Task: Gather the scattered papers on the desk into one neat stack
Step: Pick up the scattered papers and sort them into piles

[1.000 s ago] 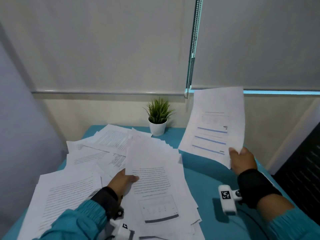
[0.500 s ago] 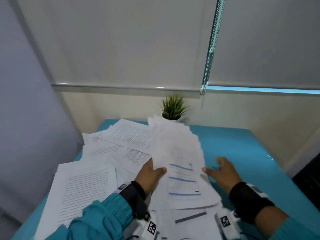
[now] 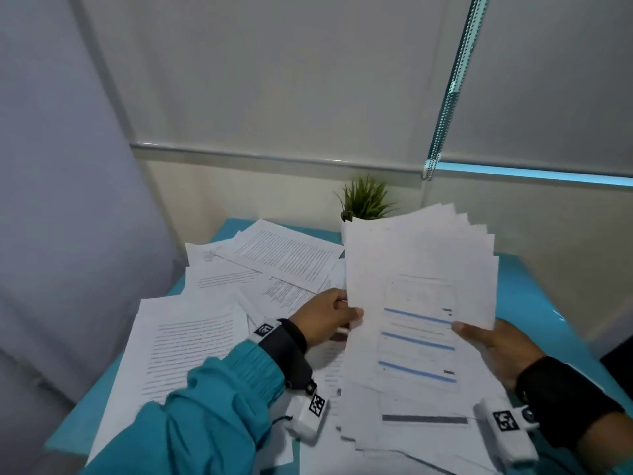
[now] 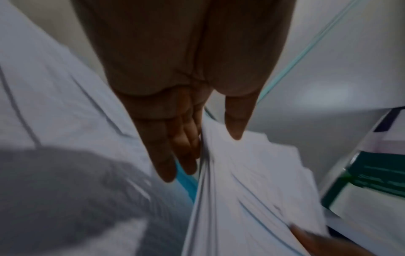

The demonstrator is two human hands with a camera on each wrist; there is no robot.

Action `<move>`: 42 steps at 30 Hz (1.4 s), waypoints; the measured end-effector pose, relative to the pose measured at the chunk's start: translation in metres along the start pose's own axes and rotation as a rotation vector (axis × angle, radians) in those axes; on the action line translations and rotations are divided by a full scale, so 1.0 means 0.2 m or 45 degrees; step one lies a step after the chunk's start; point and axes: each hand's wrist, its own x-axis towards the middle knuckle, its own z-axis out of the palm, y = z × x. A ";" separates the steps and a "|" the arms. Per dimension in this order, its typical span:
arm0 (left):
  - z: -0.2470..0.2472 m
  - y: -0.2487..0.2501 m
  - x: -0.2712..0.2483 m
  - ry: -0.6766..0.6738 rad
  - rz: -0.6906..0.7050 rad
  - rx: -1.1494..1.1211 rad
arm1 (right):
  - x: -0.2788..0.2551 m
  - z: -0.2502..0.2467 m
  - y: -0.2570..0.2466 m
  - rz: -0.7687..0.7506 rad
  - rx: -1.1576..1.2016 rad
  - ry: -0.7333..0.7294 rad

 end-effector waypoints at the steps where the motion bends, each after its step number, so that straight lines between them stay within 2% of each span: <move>1: -0.07 0.01 0.00 0.084 -0.035 -0.018 | 0.00 -0.04 0.00 0.003 0.010 0.036; 2: -0.15 0.01 0.02 0.214 -0.044 -0.004 | 0.01 -0.10 0.00 0.009 0.018 0.076; 5: -0.36 -0.06 0.02 0.621 -0.092 0.277 | 0.01 -0.24 0.03 0.111 0.037 0.197; 7: -0.45 -0.11 0.01 0.818 -0.189 0.485 | 0.01 -0.32 0.07 0.187 0.040 0.250; 9: -0.51 -0.14 0.00 0.935 -0.246 0.644 | -0.01 -0.37 0.11 0.244 -0.004 0.295; 12: -0.51 -0.18 0.00 0.895 -0.252 0.781 | -0.01 -0.39 0.18 0.305 -0.092 0.334; 15: -0.41 -0.18 -0.03 0.874 -0.187 1.239 | -0.02 -0.38 0.21 0.340 -0.134 0.359; 16: -0.37 -0.16 -0.04 0.839 -0.155 1.407 | -0.02 -0.39 0.21 0.349 -0.138 0.373; 18: -0.28 -0.13 -0.06 0.644 -0.180 1.578 | -0.01 -0.40 0.22 0.368 -0.134 0.375; 20: -0.18 -0.12 -0.07 0.377 -0.347 1.495 | 0.00 -0.42 0.24 0.391 -0.113 0.360; 22: -0.11 -0.14 -0.08 0.232 -0.448 1.429 | 0.00 -0.42 0.25 0.411 -0.107 0.361; 24: -0.07 -0.16 -0.08 0.186 -0.442 1.325 | 0.00 -0.43 0.25 0.398 -0.100 0.353; 28: -0.05 -0.21 -0.03 0.142 -0.381 0.869 | 0.01 -0.44 0.25 0.393 -0.123 0.338; 32: -0.04 -0.20 -0.03 0.206 -0.313 0.664 | -0.01 -0.42 0.23 0.366 -0.117 0.360; 34: -0.06 -0.19 -0.03 0.338 -0.242 0.624 | 0.00 -0.43 0.24 0.370 -0.092 0.329; 36: -0.11 -0.15 -0.02 0.608 -0.185 0.484 | 0.02 -0.44 0.27 0.374 -0.080 0.319; 37: -0.15 -0.14 -0.01 0.762 -0.207 0.418 | 0.04 -0.49 0.31 0.371 -0.068 0.309; 39: -0.21 -0.14 -0.02 0.985 -0.375 0.414 | 0.10 -0.57 0.40 0.369 -0.064 0.294; 42: -0.26 -0.17 -0.01 1.117 -0.525 0.300 | 0.04 -0.47 0.31 0.365 -0.064 0.308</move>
